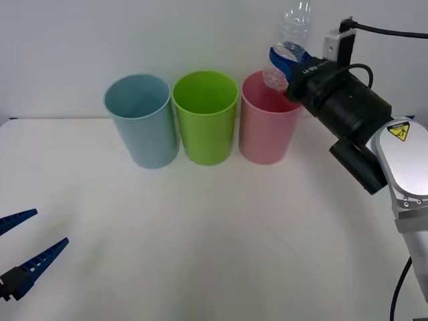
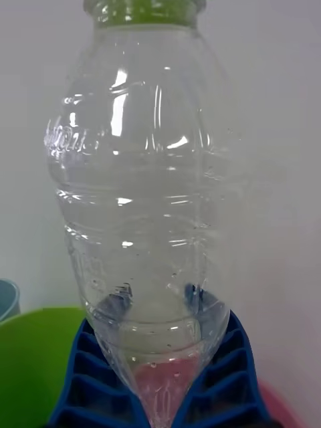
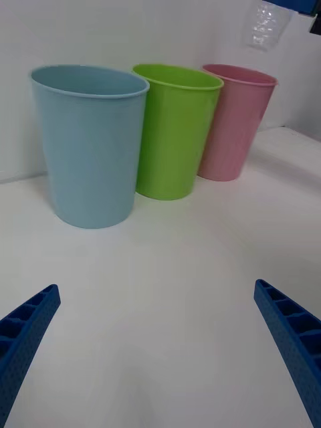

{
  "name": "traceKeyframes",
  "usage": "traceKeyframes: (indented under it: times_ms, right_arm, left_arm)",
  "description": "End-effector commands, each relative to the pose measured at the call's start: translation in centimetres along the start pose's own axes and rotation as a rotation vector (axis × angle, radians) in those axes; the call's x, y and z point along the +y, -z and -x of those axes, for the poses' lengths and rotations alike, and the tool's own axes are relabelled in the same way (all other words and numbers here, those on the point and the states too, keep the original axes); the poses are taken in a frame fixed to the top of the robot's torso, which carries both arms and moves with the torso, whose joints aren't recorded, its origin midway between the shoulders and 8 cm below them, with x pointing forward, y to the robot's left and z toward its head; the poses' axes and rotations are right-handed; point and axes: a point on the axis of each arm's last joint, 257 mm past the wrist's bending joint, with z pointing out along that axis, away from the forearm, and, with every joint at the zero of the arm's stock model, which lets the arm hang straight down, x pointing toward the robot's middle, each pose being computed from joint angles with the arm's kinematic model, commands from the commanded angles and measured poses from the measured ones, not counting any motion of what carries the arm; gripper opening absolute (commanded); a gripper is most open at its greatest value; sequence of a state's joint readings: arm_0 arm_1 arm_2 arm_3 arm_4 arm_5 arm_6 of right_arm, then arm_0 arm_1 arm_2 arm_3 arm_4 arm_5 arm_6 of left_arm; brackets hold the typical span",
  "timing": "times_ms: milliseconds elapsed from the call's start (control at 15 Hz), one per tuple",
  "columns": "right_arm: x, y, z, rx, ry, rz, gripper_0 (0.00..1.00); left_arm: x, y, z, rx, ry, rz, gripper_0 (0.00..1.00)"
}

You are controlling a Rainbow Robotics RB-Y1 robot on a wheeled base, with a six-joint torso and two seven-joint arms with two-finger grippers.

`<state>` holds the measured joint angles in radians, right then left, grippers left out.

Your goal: Grasp the object on the table and drop it into the matching bin: aluminum can to the light blue bin, PET bottle to the pink bin.

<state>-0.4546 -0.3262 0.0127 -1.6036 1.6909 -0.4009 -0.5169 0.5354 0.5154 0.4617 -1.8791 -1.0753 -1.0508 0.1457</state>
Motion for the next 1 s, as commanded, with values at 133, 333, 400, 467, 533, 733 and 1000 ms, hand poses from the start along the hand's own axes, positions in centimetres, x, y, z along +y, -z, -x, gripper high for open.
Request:
traceKeyframes:
  times_ms: [133,333,400,467,533,733,1000]
  right_arm:
    - [-1.5,-1.9,-1.4,0.028,0.013,-0.046,0.0]
    - [-1.9,-1.9,-2.2,0.046,0.025,-0.056,0.0]
    - [-2.0,-1.9,-2.3,0.047,0.027,-0.056,0.0]
    - [-2.0,-1.9,-2.3,0.048,0.033,-0.058,0.0]
    - [-2.0,-1.8,-2.5,0.053,0.041,-0.057,0.0]
    - [-2.2,-1.8,-2.4,0.052,0.05,-0.062,1.0]
    - [-2.1,-1.8,-2.5,0.053,0.05,-0.062,1.0]
  left_arm:
    - [0.0,0.0,0.0,0.0,0.0,0.0,1.0]
    - [0.0,0.0,0.0,0.0,0.0,0.0,1.0]
    - [0.0,0.0,0.0,0.0,0.0,0.0,1.0]
    - [0.0,0.0,0.0,0.0,0.0,0.0,1.0]
    - [0.0,0.0,0.0,0.0,0.0,0.0,1.0]
    - [0.0,0.0,0.0,0.0,0.0,0.0,1.0]
    - [0.0,0.0,0.0,0.0,0.0,0.0,1.0]
